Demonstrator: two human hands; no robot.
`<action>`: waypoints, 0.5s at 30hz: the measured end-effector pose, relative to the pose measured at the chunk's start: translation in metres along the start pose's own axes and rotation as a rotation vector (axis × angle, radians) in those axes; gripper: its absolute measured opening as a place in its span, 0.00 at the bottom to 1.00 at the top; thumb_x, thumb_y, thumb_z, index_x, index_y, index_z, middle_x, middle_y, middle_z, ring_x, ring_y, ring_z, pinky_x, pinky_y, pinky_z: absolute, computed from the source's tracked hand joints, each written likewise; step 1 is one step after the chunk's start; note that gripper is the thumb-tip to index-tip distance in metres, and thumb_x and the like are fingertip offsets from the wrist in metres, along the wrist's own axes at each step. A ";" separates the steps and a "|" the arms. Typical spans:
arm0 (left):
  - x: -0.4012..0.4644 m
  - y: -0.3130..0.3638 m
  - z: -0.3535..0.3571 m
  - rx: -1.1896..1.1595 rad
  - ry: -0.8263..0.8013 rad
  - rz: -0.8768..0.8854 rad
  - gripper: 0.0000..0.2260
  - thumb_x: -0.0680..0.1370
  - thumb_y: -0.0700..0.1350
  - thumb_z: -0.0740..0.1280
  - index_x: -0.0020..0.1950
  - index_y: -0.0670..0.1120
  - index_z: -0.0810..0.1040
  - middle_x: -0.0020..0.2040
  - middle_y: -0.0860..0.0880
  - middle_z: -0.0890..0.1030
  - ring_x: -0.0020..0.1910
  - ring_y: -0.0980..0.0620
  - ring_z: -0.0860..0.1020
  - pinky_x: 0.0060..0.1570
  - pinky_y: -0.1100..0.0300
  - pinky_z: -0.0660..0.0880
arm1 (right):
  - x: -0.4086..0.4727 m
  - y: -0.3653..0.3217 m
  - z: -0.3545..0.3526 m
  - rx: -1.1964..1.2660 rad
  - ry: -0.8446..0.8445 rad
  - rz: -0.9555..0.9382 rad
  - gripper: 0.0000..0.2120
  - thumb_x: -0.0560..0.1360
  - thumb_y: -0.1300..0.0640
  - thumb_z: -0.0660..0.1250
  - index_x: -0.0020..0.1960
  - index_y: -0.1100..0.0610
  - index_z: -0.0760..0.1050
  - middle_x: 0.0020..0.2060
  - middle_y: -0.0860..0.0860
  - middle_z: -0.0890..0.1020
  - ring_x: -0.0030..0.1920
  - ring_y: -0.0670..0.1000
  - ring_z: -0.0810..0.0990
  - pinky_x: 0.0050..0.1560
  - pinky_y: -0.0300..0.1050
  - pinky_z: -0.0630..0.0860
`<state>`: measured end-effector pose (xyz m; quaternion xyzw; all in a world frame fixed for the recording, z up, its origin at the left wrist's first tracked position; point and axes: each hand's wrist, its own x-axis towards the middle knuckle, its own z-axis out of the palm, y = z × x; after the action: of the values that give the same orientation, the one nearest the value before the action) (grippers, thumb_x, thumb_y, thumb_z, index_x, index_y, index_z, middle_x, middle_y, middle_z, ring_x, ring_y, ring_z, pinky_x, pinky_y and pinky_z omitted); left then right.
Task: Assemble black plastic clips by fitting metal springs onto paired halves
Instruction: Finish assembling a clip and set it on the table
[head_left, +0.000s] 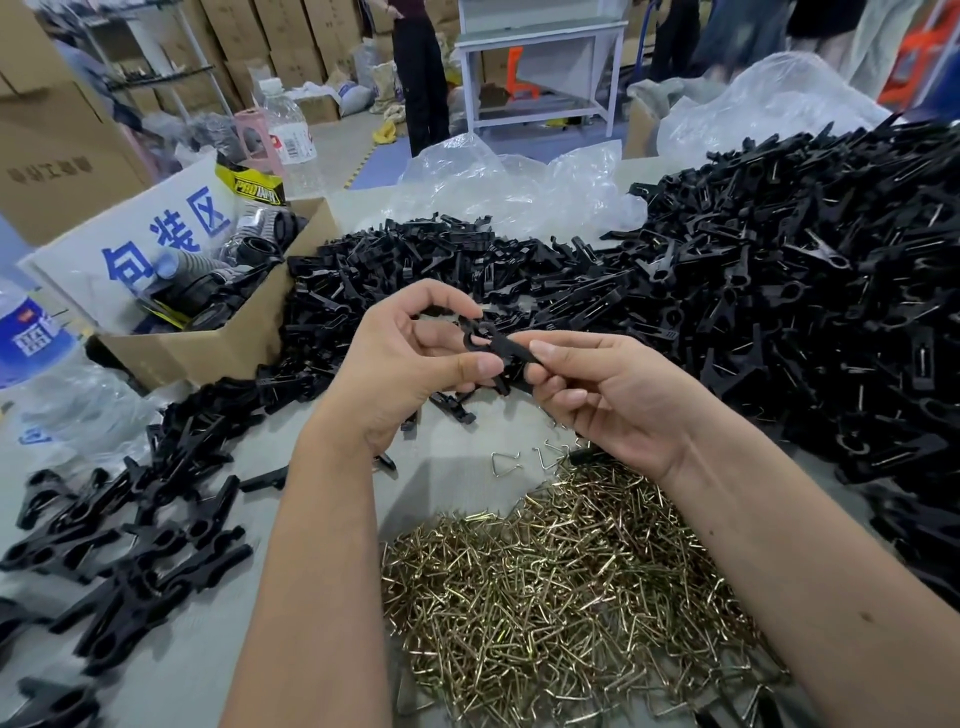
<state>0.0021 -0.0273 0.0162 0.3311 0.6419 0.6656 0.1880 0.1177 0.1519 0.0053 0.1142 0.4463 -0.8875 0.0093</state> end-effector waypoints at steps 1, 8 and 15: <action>0.000 0.000 0.000 0.004 -0.007 -0.004 0.20 0.62 0.39 0.83 0.50 0.48 0.82 0.39 0.39 0.85 0.32 0.51 0.84 0.34 0.63 0.79 | 0.000 0.000 0.001 -0.023 0.005 0.000 0.14 0.69 0.64 0.72 0.54 0.65 0.86 0.36 0.56 0.81 0.32 0.45 0.75 0.27 0.31 0.72; 0.001 0.000 0.003 0.022 -0.007 -0.002 0.17 0.63 0.39 0.82 0.50 0.45 0.85 0.40 0.31 0.83 0.33 0.48 0.85 0.36 0.61 0.81 | -0.001 -0.002 0.003 -0.086 0.080 0.016 0.13 0.67 0.64 0.74 0.50 0.65 0.86 0.34 0.56 0.80 0.30 0.45 0.74 0.25 0.31 0.70; -0.003 -0.002 0.002 -0.079 -0.102 -0.044 0.17 0.69 0.35 0.77 0.57 0.43 0.87 0.42 0.40 0.87 0.43 0.41 0.87 0.44 0.57 0.84 | -0.004 -0.007 0.001 0.004 0.148 0.074 0.04 0.78 0.66 0.69 0.45 0.61 0.76 0.32 0.53 0.78 0.30 0.43 0.69 0.22 0.29 0.67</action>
<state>0.0051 -0.0278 0.0137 0.3425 0.6119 0.6684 0.2481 0.1210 0.1551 0.0127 0.1961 0.4392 -0.8767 0.0089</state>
